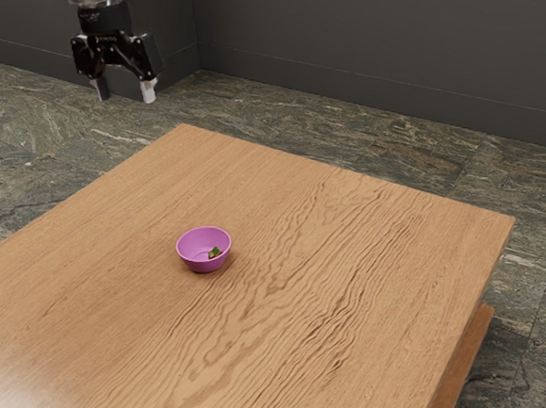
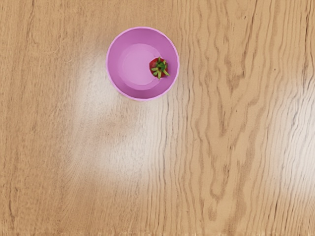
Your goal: Take strawberry from the bowl
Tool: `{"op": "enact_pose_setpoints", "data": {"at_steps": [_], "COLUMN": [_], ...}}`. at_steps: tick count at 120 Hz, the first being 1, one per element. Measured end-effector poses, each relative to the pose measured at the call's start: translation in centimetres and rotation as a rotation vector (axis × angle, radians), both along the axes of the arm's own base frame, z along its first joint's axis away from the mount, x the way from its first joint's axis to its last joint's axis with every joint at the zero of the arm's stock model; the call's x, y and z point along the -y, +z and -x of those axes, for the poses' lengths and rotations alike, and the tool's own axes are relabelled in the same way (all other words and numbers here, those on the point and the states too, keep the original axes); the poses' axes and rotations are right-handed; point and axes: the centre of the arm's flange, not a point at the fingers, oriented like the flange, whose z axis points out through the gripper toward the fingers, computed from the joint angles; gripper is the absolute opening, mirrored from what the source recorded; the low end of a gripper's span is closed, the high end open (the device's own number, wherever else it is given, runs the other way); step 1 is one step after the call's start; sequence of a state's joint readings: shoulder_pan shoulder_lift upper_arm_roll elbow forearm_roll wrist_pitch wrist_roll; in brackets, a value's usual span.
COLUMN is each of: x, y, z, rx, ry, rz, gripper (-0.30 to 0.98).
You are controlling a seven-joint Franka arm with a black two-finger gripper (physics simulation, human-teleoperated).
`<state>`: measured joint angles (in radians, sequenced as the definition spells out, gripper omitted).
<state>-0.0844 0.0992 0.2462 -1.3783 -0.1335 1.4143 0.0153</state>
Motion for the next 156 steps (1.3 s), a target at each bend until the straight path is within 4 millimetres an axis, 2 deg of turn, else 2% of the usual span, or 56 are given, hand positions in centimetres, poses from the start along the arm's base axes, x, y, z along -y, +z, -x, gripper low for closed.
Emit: {"op": "enact_pose_setpoints", "data": {"at_steps": [7,13,24,33,39,48,53,59,83,96,108,141,156], "x": [-0.1,0.4,2.4,3.0,2.9,2.6,2.5,2.4,2.5,2.6,2.5,1.5,0.9], "y": [-0.7,-2.5,-9.7,-15.5,-19.2,-25.1,-27.3,-29.1,-31.9,-33.4,-34.3,-35.4,-36.9], "z": [-0.1,-1.6,-8.0,-10.9,-11.5,-11.0,-11.0,-11.3,-12.5,-12.5,-12.2,-12.2,-12.2], "rx": [-0.002,-0.008,-0.052,-0.079,-0.096,-0.129,-0.127,-0.112,-0.044,-0.041,-0.045,-0.037,-0.048], "ry": [-0.006,-0.016,-0.042,-0.054,-0.055,-0.042,-0.035,-0.029,-0.017,-0.008,-0.003,0.0,0.006], "rz": [-0.021,-0.023,-0.019,-0.005,0.012,0.047,0.061,0.071,0.109,0.136,0.149,0.154,0.154], "gripper": [0.69,0.69,0.68,0.68,0.67,0.63,0.61,0.59,0.43,0.37,0.34,0.29,0.28]}}
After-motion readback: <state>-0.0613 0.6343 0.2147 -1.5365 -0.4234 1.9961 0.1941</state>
